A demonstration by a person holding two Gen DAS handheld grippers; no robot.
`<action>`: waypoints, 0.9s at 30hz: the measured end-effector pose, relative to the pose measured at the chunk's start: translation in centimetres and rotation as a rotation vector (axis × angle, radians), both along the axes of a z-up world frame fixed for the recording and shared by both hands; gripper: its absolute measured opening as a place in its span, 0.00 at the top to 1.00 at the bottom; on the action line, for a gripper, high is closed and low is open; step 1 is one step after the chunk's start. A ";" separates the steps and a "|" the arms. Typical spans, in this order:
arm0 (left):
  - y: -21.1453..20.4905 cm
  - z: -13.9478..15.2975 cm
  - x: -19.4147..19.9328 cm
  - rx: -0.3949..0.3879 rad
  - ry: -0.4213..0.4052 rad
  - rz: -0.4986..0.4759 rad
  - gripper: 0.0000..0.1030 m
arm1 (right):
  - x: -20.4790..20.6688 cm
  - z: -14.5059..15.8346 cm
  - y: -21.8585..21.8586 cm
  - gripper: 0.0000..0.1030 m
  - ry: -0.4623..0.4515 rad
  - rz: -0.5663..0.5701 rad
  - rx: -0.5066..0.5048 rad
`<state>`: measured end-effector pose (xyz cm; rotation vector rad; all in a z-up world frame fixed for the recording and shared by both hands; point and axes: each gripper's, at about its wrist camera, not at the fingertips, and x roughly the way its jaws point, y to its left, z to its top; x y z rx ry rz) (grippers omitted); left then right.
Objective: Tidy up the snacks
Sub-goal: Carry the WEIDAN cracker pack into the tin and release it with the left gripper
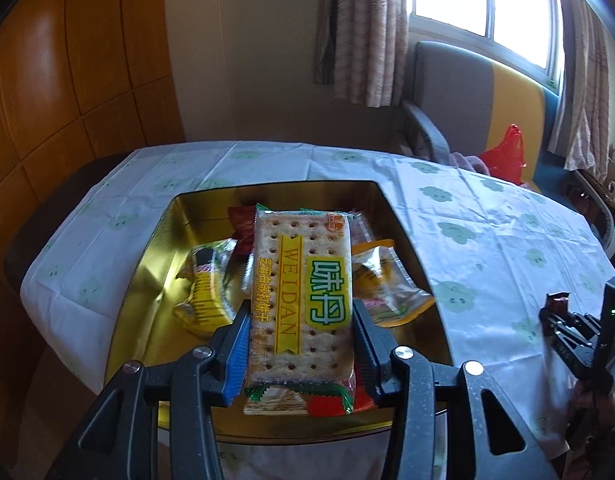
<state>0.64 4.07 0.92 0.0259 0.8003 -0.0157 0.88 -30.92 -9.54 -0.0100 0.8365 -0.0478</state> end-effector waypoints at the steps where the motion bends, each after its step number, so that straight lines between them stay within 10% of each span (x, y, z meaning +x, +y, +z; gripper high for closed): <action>1: 0.3 -0.2 0.0 0.002 0.005 0.009 0.54 | 0.0 0.0 0.0 0.75 0.000 0.000 0.000; 20: 9.8 -2.6 -1.1 -0.087 0.097 0.185 0.55 | 0.0 0.0 -0.1 0.75 -0.010 -0.003 0.016; 27: 8.2 -3.4 -0.1 -0.103 0.102 0.105 0.54 | 0.0 0.0 -0.2 0.75 -0.013 -0.006 0.023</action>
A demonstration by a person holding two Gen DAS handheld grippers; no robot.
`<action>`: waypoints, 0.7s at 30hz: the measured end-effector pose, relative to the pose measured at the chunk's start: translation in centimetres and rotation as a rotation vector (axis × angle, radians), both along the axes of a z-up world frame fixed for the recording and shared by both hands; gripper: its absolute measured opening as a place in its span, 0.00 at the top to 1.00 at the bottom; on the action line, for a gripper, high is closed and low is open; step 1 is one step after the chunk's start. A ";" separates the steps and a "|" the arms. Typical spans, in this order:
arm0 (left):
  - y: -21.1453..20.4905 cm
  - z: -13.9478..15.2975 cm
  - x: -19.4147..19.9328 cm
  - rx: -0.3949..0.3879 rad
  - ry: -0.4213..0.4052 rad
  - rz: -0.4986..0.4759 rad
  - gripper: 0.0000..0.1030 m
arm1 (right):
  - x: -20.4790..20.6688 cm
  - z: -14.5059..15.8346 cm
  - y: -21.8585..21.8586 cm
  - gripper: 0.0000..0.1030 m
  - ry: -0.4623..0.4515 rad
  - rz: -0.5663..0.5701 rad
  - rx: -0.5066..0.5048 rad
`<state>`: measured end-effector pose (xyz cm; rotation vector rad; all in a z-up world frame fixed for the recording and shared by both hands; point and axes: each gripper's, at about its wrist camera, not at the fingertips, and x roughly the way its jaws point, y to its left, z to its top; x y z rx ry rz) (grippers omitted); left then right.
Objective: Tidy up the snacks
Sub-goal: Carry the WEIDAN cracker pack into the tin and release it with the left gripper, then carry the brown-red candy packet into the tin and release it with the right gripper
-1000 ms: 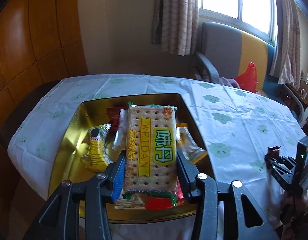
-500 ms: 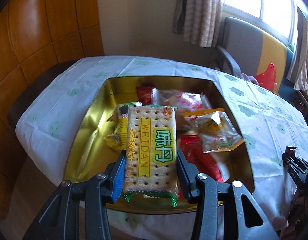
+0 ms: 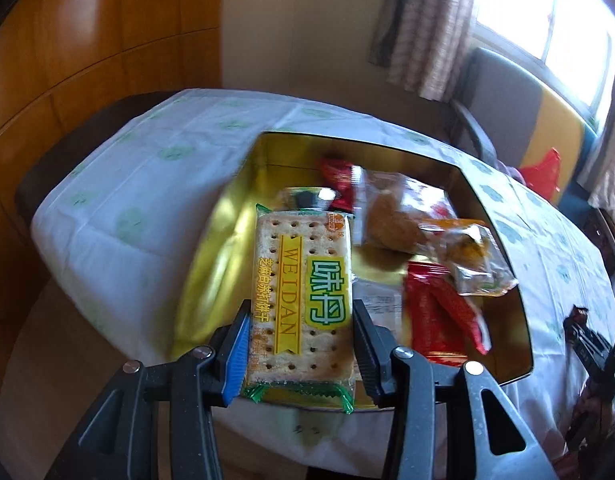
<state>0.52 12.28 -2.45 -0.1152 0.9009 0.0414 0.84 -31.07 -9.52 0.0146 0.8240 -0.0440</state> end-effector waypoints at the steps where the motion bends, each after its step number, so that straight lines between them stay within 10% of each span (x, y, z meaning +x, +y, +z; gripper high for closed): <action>1: -0.7 -0.2 0.3 0.002 0.008 -0.029 0.54 | 0.0 0.0 0.0 0.75 0.000 0.000 0.001; 21: -2.6 -2.6 1.5 0.051 0.075 -0.008 0.53 | 0.0 -0.1 0.0 0.75 -0.003 -0.003 0.008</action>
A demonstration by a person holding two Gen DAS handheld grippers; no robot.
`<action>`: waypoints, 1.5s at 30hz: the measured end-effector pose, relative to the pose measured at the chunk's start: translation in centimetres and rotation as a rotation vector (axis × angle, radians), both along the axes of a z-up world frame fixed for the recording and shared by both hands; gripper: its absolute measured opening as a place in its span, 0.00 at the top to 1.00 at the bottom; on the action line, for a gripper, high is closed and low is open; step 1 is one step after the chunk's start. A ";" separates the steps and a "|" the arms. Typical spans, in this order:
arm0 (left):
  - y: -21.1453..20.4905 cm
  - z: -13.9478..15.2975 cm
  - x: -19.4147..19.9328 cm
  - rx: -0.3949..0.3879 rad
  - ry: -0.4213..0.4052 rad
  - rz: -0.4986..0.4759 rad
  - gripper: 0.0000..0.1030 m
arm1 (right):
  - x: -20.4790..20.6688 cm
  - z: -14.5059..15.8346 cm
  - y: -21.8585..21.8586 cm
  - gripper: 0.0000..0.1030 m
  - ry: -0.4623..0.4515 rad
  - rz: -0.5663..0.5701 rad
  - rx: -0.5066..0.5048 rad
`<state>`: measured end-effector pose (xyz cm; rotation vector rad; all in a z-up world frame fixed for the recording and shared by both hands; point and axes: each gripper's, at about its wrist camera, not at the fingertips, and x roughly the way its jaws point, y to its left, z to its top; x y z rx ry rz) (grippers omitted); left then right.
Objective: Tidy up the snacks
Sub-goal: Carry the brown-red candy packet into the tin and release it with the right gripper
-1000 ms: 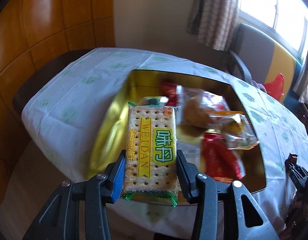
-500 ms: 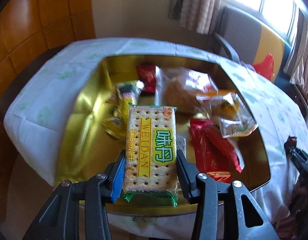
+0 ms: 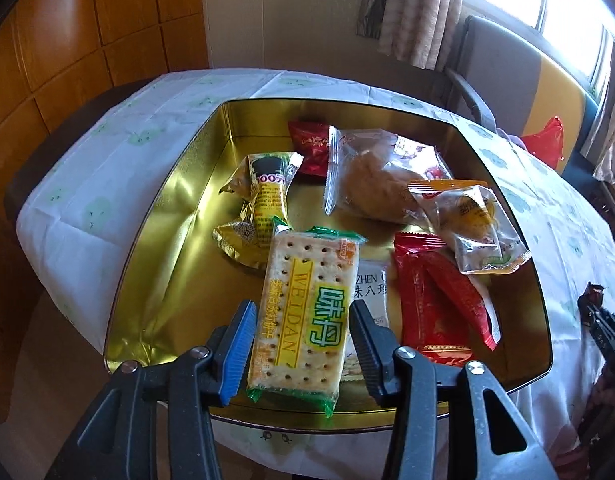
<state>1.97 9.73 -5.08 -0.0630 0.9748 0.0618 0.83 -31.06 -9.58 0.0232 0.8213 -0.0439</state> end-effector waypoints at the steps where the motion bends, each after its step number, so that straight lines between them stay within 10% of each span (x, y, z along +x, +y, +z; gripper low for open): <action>1: -0.2 0.1 -0.1 0.020 -0.002 0.008 0.53 | 0.0 0.0 0.0 0.75 0.000 0.000 0.000; 26: -0.6 4.7 -2.7 0.153 -0.180 0.077 0.53 | 0.5 0.7 0.5 0.76 0.078 -0.029 0.011; 45: 1.8 4.6 -3.1 0.122 -0.195 0.141 0.53 | 0.8 6.9 10.2 0.77 0.061 0.288 0.162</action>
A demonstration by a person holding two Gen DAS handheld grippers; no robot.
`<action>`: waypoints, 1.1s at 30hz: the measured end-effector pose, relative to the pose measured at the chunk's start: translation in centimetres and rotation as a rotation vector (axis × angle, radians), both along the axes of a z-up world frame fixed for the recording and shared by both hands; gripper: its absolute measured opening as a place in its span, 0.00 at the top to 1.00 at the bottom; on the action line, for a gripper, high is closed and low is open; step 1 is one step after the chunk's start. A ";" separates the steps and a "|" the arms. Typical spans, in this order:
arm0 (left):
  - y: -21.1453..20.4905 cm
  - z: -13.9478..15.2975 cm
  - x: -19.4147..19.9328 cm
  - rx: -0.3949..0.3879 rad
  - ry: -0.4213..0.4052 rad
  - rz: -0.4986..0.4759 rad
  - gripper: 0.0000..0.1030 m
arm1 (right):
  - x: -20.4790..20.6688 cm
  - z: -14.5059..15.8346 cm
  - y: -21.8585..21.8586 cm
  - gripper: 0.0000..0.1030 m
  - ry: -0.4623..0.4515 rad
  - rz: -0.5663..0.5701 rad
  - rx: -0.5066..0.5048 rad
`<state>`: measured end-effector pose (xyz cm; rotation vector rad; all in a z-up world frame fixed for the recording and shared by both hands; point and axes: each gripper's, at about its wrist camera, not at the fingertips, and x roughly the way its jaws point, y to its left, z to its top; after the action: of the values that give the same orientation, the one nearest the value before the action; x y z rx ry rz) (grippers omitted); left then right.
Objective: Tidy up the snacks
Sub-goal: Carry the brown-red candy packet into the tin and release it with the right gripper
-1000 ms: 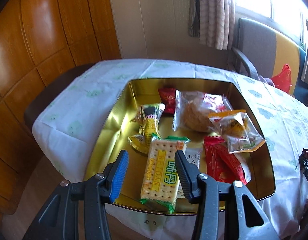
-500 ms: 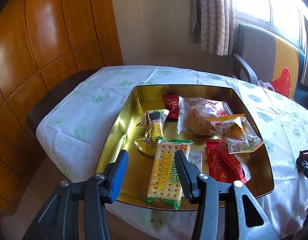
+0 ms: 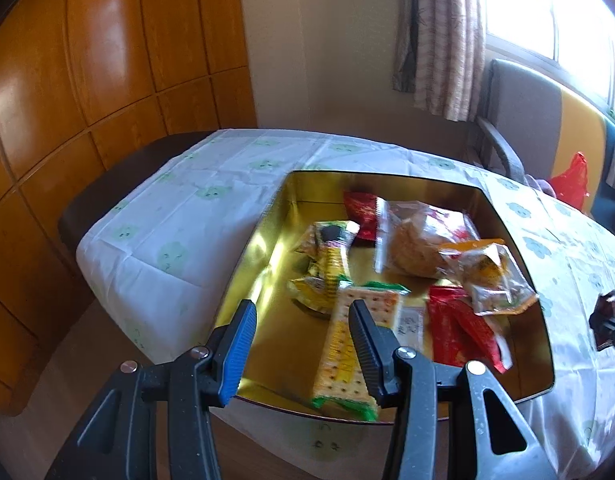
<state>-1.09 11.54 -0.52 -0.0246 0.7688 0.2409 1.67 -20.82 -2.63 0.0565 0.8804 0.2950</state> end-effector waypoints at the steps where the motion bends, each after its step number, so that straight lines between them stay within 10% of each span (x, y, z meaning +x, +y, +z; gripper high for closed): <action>1: 0.3 0.0 0.0 0.000 -0.004 0.012 0.53 | 0.1 0.8 0.9 0.77 -0.011 0.032 0.019; 9: 2.6 -0.3 0.2 -0.020 -0.008 0.088 0.53 | 1.3 5.2 11.3 0.77 -0.056 0.321 0.126; 16: 2.7 -1.2 0.4 -0.035 0.010 0.074 0.53 | 3.3 0.9 19.5 0.74 0.059 0.463 0.073; 33: 2.0 -1.6 0.4 -0.034 0.023 0.060 0.53 | 2.2 -1.6 19.6 0.70 0.078 0.459 -0.008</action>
<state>-0.66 13.49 -2.12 -0.0772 0.7956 0.2852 3.84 -1.18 -4.22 -0.1446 0.9674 0.7213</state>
